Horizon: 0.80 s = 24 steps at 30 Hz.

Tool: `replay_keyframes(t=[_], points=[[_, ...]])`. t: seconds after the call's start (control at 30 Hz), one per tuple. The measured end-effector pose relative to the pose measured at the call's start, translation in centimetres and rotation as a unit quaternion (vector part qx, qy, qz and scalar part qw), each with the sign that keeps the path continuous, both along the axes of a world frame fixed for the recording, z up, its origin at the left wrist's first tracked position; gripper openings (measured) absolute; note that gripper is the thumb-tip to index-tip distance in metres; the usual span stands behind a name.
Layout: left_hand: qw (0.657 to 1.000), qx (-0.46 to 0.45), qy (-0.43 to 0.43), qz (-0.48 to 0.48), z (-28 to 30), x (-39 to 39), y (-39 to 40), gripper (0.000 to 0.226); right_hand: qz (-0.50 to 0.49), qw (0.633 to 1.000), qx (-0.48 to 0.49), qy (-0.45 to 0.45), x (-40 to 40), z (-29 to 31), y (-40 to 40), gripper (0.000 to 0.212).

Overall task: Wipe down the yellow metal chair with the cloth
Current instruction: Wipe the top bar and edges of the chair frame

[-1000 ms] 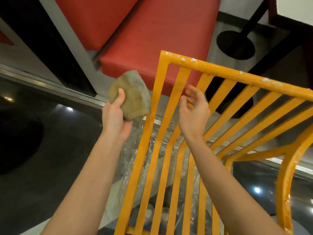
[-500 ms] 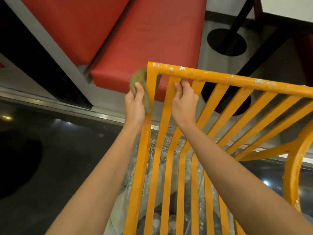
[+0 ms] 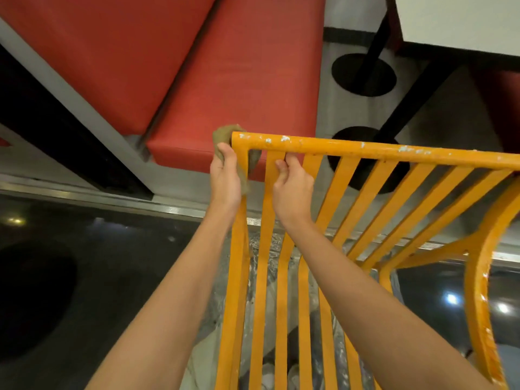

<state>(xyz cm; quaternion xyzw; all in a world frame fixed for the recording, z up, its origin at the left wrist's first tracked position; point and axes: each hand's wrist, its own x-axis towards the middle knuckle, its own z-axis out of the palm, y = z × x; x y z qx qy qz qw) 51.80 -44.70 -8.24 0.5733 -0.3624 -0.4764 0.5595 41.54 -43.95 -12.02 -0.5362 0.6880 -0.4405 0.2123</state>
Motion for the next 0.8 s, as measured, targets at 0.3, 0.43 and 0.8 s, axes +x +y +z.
replay_keyframes(t=[0.3, 0.43, 0.8], points=[[0.996, 0.086, -0.032, 0.001, -3.2, -0.5, 3.0, 0.061, 0.0, 1.0, 0.003, 0.029, 0.0, 0.2, 0.0, 0.021], [0.999, 0.001, -0.038, -0.001, 2.0, 0.2, -1.9, 0.049, -0.011, 0.999, -0.006, 0.032, 0.1, 0.1, 0.0, 0.019], [0.999, 0.036, -0.019, -0.004, -0.4, -0.3, 0.1, 0.056, -0.002, 0.999, -0.023, 0.046, -0.1, 0.5, 0.1, 0.017]])
